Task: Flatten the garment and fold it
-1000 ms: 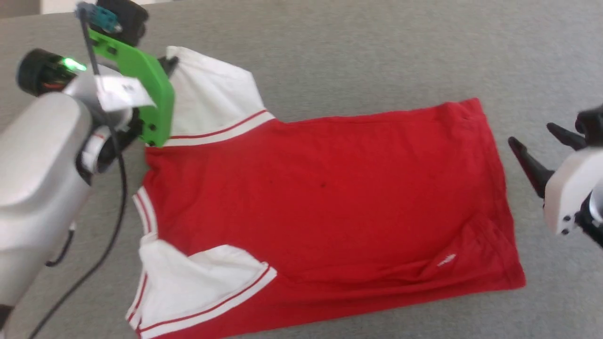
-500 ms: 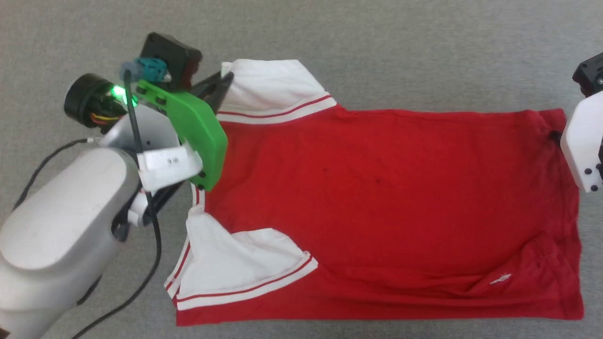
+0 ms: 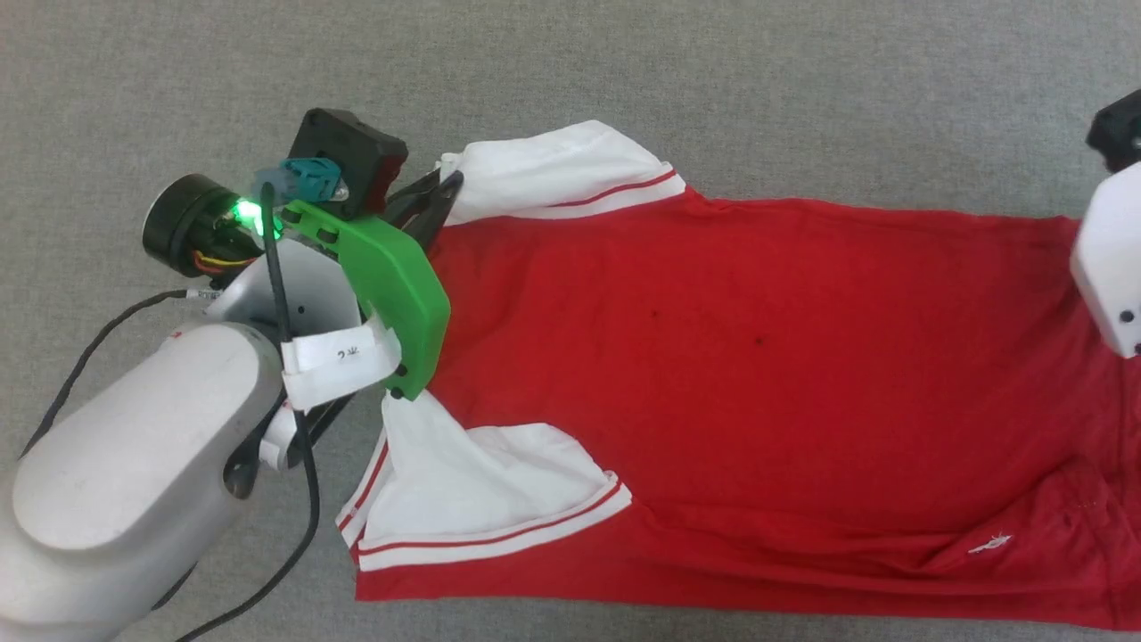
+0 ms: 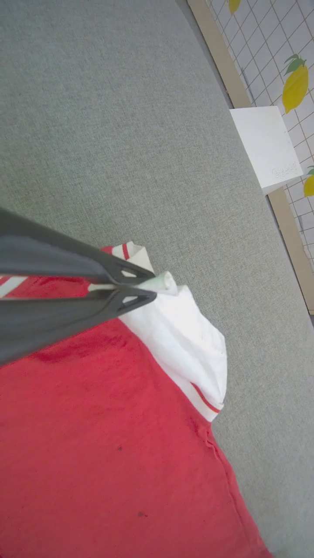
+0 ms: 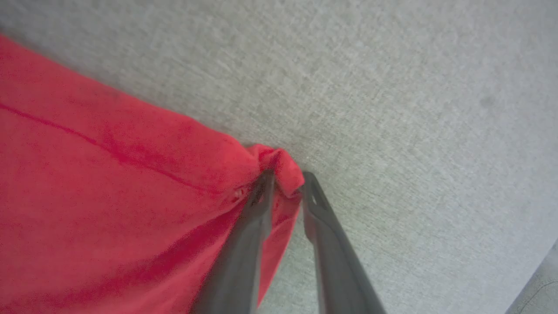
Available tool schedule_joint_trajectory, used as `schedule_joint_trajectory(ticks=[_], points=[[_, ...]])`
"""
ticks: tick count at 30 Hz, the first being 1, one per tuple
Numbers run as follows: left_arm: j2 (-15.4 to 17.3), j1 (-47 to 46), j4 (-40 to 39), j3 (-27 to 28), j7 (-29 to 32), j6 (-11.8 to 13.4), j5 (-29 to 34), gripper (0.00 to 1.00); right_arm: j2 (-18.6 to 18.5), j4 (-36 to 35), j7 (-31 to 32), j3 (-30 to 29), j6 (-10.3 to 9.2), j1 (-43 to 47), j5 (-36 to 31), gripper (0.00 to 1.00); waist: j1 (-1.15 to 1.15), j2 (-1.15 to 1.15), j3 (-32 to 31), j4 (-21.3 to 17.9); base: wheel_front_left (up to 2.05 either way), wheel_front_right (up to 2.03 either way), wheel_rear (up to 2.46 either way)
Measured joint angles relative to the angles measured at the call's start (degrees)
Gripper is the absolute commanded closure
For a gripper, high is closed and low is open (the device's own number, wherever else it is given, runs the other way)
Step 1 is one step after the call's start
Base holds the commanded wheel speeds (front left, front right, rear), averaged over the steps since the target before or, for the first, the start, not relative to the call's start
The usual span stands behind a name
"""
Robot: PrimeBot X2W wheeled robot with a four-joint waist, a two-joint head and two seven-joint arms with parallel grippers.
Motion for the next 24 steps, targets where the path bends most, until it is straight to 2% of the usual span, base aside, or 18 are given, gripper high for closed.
schedule_joint_trajectory(ticks=[4,12,17,24], points=[[0.10,0.27,0.48,-0.11,0.00,0.24,-0.01,1.00,0.32,0.05,-1.20,0.20,0.00,0.43,0.33,1.00,0.00,0.00,-0.81,-0.24,0.00,0.00,0.00],[0.21,2.14,2.54,-0.13,-0.88,0.24,-0.71,1.00,1.63,2.40,-8.58,-2.35,0.01,2.28,2.89,1.00,0.01,0.00,-4.13,-1.14,0.00,0.00,0.00],[1.23,4.20,3.05,0.15,-1.80,0.31,-1.61,1.00,0.96,1.91,-11.27,-3.20,0.02,4.46,5.44,1.00,0.01,0.01,-7.42,-1.53,0.00,0.00,0.00],[2.98,8.86,1.79,0.31,-2.88,1.77,-3.26,1.00,1.47,-0.08,-13.44,-8.54,0.02,12.71,8.45,1.00,0.01,0.00,-12.43,-1.53,0.00,0.00,0.00]])
